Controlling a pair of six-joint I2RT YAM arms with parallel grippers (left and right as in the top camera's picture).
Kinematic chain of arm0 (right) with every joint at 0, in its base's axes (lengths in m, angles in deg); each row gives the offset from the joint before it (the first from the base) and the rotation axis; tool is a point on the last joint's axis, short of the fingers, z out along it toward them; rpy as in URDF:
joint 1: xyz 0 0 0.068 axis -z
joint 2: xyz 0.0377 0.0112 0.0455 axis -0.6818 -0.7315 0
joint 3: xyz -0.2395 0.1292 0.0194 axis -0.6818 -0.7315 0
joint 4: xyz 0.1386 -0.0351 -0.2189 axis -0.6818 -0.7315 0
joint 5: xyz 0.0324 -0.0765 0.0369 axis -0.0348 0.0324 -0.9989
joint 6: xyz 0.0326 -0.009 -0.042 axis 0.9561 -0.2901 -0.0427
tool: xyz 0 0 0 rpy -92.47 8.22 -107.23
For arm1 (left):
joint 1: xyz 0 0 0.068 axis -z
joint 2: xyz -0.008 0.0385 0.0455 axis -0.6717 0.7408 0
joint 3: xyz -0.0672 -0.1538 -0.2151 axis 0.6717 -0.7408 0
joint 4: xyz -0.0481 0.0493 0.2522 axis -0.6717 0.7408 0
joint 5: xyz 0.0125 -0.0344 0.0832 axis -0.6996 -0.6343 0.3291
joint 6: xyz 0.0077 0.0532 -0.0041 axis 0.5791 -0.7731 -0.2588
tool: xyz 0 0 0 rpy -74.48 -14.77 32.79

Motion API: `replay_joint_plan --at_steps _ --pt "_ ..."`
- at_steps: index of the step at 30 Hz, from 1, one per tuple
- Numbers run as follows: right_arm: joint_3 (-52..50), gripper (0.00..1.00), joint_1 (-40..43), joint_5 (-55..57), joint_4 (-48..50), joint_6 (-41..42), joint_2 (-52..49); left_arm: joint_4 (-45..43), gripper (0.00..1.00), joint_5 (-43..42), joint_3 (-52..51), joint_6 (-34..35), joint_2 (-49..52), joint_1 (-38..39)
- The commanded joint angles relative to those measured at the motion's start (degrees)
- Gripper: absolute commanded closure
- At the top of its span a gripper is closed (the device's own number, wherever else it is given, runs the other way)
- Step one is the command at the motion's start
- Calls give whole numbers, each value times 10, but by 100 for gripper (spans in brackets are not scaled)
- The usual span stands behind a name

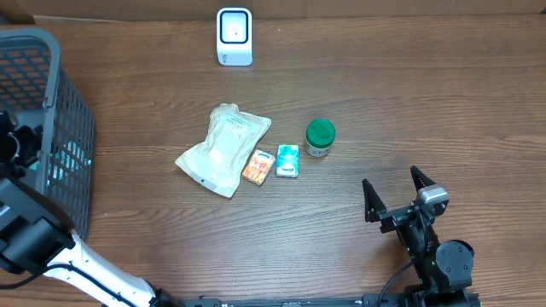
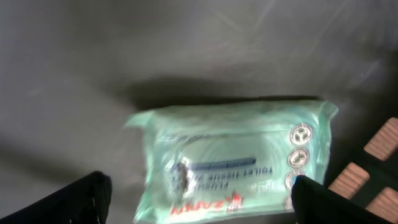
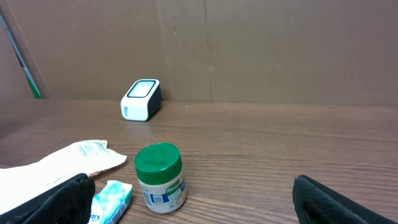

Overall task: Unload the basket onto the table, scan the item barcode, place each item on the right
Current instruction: 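Grasp the light green wipes pack in the basket with the left gripper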

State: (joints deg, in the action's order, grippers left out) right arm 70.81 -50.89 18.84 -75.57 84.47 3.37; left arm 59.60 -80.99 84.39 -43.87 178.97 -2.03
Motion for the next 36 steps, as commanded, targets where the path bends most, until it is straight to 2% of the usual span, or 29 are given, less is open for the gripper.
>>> replay_joint_plan --at_steps 1,7,11,13,19,20,26,30,36 --pt "-6 0 2 1 2 -1 7 -30 5 -33 -42 -26 5 2" --pt "-6 0 2 1 2 -1 7 -83 7 -33 -91 -26 5 2" --pt "-6 0 2 1 2 -1 7 -125 16 -33 -133 -25 5 2" --pt "-6 0 2 1 2 -1 7 -145 30 -32 -159 -25 5 2" --pt "-6 0 2 1 2 -1 7 -149 89 -23 -174 -25 4 2" --pt "-6 0 2 1 2 -1 7 -144 95 -20 -170 -25 4 2" --pt "-6 0 2 1 2 -1 7 -77 96 -15 -106 -14 3 2" --pt "-6 0 2 1 2 -1 7 -7 96 -17 -10 20 1 2" --pt "-6 0 2 1 2 -1 7 87 96 -34 175 106 -34 2"
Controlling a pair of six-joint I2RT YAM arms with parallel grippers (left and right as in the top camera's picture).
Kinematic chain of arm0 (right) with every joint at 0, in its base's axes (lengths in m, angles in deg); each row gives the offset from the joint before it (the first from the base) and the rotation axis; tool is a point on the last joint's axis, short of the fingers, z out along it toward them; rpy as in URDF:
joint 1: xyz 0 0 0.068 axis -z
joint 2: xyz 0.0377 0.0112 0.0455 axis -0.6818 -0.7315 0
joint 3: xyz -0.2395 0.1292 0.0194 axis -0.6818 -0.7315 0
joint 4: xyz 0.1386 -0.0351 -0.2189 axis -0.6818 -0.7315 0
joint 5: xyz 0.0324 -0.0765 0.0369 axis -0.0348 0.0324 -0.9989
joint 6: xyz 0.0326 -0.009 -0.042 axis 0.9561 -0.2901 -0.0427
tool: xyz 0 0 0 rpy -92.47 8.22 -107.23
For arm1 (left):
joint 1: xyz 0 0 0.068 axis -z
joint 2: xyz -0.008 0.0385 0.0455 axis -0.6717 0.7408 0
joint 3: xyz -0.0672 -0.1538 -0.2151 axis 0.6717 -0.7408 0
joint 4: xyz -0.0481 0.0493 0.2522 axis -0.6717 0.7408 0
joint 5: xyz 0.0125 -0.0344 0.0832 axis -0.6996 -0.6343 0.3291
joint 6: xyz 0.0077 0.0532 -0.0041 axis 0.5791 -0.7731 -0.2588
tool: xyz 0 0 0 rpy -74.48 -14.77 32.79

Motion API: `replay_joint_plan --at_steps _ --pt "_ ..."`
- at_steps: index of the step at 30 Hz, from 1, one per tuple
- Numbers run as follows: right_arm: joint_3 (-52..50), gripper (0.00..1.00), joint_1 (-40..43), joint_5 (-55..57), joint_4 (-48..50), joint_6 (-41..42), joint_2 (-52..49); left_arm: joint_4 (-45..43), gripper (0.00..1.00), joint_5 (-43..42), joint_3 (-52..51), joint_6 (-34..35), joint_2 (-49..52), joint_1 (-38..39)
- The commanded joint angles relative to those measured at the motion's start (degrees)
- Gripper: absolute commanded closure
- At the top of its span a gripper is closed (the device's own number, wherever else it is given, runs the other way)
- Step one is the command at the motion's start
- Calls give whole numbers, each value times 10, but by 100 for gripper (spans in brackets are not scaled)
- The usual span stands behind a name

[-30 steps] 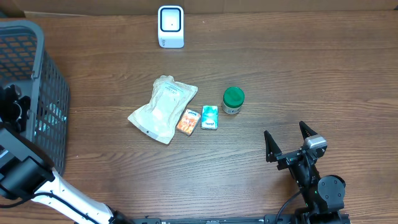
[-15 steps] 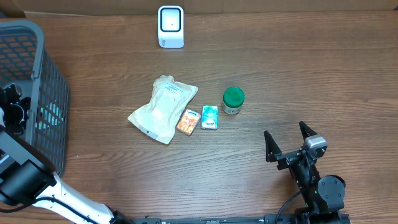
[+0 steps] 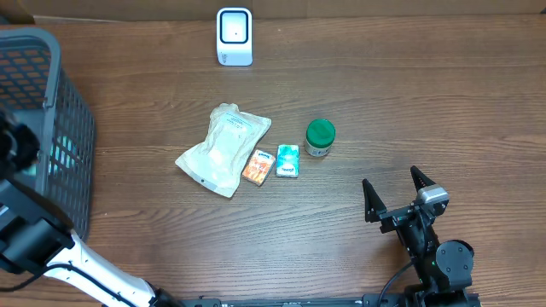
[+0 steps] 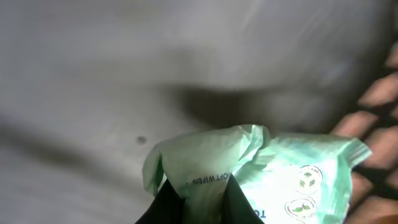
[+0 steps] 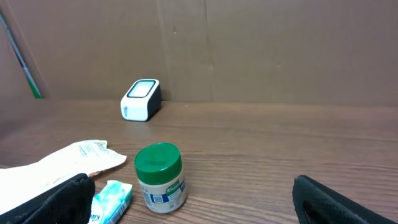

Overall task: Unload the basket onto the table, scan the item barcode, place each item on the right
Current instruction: 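Grasp the light green wipes pack in the basket with the left gripper, then lift the green wipes pack out and carry it toward the scanner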

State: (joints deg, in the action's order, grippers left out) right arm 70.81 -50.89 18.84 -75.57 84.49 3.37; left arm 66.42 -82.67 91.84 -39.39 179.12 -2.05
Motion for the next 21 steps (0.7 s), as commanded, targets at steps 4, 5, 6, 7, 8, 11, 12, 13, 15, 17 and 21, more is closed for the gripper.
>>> replay_joint_plan --at_steps 4,5,6,7,8,11,12,13,15,17,21 --pt "-6 0 2 1 2 -1 7 58 96 -85 215 98 -82 7" --pt "-6 0 2 1 2 -1 7 63 96 -106 233 106 -95 8" --pt "-6 0 2 1 2 -1 7 67 96 -133 250 111 -112 11" --pt "-6 0 2 1 2 -1 7 69 96 -160 262 111 -129 16" --pt "-6 0 2 1 2 -1 7 71 96 -182 269 111 -148 23" --pt "-6 0 2 1 2 -1 7 91 96 -194 270 107 -197 57" --pt "-6 0 2 1 2 -1 7 106 96 -193 270 98 -210 75" --pt "-6 0 2 1 2 -1 7 123 96 -193 270 86 -220 95" --pt "-6 0 2 1 2 -1 7 160 96 -187 270 73 -231 143" --pt "-6 0 2 1 2 -1 7 191 96 -166 269 71 -230 192" --pt "-6 0 2 1 2 -1 7 223 96 -101 235 72 -228 288"
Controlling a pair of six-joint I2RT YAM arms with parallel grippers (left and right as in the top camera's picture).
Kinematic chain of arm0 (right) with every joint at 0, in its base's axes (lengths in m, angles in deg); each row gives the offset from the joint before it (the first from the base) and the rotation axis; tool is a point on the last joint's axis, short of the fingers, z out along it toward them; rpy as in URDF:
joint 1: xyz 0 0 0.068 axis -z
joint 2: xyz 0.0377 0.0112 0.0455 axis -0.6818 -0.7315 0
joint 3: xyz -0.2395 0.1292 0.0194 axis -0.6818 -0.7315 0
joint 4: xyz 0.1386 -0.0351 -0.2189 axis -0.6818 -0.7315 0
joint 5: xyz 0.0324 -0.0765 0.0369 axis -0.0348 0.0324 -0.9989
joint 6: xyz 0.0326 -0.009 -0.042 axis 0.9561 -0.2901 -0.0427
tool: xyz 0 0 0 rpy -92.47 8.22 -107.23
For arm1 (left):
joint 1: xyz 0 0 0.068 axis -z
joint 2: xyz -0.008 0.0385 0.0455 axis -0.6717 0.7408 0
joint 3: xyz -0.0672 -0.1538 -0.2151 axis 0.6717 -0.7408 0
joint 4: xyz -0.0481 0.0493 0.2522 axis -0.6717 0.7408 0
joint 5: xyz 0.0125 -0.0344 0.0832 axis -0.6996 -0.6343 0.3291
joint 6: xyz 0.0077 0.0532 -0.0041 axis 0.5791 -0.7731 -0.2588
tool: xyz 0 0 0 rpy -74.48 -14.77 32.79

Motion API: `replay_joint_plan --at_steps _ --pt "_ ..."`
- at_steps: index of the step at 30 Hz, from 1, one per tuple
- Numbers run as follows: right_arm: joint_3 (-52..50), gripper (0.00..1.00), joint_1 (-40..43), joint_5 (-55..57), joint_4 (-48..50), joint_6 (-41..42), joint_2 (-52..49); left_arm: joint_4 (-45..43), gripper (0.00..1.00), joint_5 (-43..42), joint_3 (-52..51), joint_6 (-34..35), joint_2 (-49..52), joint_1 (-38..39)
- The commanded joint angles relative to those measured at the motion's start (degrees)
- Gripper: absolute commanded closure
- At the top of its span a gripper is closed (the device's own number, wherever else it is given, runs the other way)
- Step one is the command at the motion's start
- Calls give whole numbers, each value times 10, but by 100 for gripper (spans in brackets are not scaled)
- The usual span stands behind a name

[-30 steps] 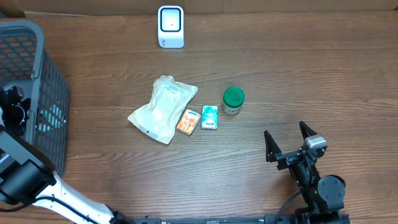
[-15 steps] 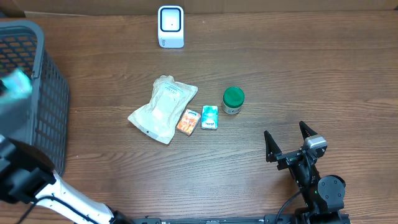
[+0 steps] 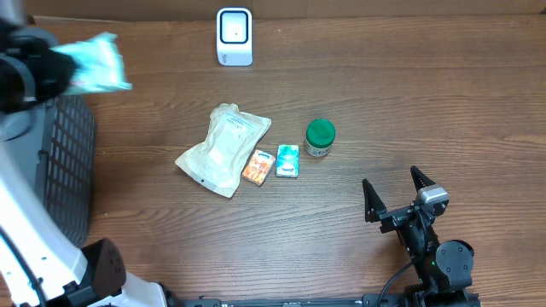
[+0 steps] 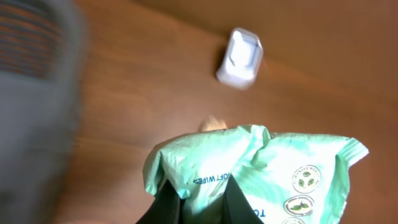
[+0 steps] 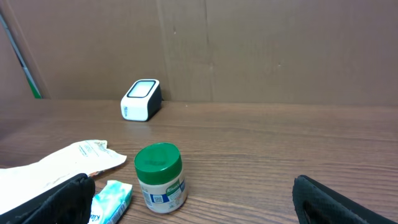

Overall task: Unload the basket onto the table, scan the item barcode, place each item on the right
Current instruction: 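Lift the green wipes pack out and carry it toward the scanner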

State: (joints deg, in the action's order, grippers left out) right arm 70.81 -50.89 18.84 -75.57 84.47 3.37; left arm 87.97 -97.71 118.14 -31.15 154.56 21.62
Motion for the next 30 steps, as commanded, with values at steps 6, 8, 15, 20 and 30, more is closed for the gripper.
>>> replay_joint_plan --at_steps 6,8,15,20,30 --pt "-6 0 2 1 2 -1 7 -33 96 130 -141 68 17 155" --pt "-6 0 2 1 2 -1 7 -60 96 162 -186 117 17 176" --pt "-6 0 2 1 2 -1 7 -191 96 184 -373 207 17 221" --pt "-6 0 2 1 2 -1 7 -321 96 233 -513 295 18 221" --pt "-6 0 2 1 2 -1 7 -557 96 307 -704 388 19 221"
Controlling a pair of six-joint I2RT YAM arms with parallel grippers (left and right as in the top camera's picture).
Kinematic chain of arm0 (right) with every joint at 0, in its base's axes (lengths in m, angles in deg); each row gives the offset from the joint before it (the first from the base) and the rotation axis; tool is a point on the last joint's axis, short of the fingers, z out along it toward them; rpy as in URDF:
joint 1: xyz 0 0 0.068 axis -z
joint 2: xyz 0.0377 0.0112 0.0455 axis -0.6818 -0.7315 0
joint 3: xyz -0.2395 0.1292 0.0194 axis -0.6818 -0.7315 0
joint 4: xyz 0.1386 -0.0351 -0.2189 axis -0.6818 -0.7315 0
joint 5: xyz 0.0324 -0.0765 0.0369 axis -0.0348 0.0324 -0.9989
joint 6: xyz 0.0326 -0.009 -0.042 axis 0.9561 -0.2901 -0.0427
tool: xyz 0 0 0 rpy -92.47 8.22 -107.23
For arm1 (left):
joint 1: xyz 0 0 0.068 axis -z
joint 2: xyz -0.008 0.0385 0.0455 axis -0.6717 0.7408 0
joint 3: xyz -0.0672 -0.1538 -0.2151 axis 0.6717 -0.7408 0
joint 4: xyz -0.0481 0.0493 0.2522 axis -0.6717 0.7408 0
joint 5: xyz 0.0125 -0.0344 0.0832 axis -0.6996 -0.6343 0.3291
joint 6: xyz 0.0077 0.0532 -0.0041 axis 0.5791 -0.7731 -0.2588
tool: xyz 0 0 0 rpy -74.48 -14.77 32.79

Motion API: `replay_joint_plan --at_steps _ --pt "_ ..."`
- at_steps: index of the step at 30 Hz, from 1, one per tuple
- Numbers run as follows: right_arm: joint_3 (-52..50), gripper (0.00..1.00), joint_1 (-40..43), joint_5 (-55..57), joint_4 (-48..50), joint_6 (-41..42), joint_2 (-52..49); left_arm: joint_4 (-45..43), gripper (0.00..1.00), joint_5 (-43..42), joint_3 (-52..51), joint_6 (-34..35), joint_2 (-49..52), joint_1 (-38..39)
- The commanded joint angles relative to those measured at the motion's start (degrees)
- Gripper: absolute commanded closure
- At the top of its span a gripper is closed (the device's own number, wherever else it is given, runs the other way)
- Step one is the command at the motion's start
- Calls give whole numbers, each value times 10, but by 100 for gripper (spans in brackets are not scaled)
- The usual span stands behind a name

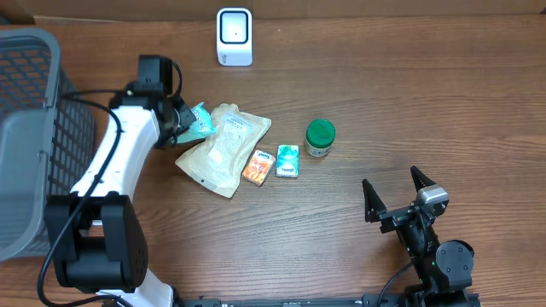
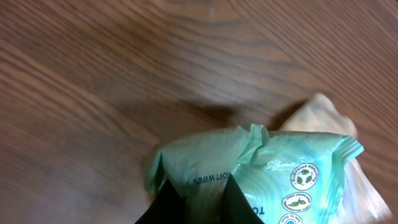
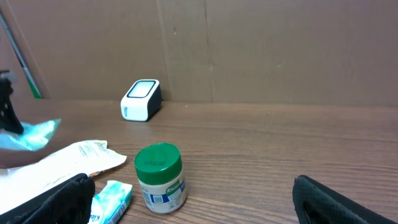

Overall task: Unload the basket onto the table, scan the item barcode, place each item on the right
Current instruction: 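Lift the green wipes pack out and carry it toward the scanner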

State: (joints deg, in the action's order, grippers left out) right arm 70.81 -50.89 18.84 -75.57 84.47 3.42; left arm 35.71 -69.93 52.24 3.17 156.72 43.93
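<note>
My left gripper (image 1: 181,118) is shut on the crimped end of a pale green pack of wipes (image 1: 199,121), held low over the table beside the white pouch (image 1: 223,147). In the left wrist view the wipes pack (image 2: 273,168) fills the lower frame, pinched between my fingers (image 2: 168,202). The white barcode scanner (image 1: 234,36) stands at the table's far edge, well beyond the pack. My right gripper (image 1: 395,198) rests open at the near right, nothing in it. The scanner (image 3: 142,99) also shows in the right wrist view.
A grey basket (image 1: 38,128) stands at the left edge. By the pouch lie an orange packet (image 1: 258,166), a teal tissue pack (image 1: 288,160) and a green-lidded jar (image 1: 320,137). A brown cardboard wall (image 3: 249,43) backs the table.
My left gripper has moved with the wipes pack from high over the table's far left corner, near the basket, down to just left of the white pouch. The right arm is unchanged.
My left gripper was open over the wipes pack lying in the basket. Then it was shut on the pack's end inside the basket. Then it held the pack above the table's far left, and now low beside the pouch. The right arm stayed still.
</note>
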Motion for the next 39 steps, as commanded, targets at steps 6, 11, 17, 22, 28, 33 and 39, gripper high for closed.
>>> replay_joint_plan --at_steps 6,11,17,22,28,33,39 --pt "-6 0 2 1 2 -1 6 -90 96 29 -114 56 -3 -2" --pt "-6 0 2 1 2 -1 6 -82 96 -29 -124 53 -3 -1" --pt "-6 0 2 1 2 -1 6 -64 96 -77 -124 53 -3 14" --pt "-6 0 2 1 2 -1 6 -60 96 -86 -124 54 -3 46" --pt "-6 0 2 1 2 -1 6 -64 96 -80 -113 54 -5 52" --pt "-6 0 2 1 2 -1 6 -60 96 -80 -88 54 -22 30" --pt "-6 0 2 1 2 -1 6 -60 96 -39 -78 86 -32 10"
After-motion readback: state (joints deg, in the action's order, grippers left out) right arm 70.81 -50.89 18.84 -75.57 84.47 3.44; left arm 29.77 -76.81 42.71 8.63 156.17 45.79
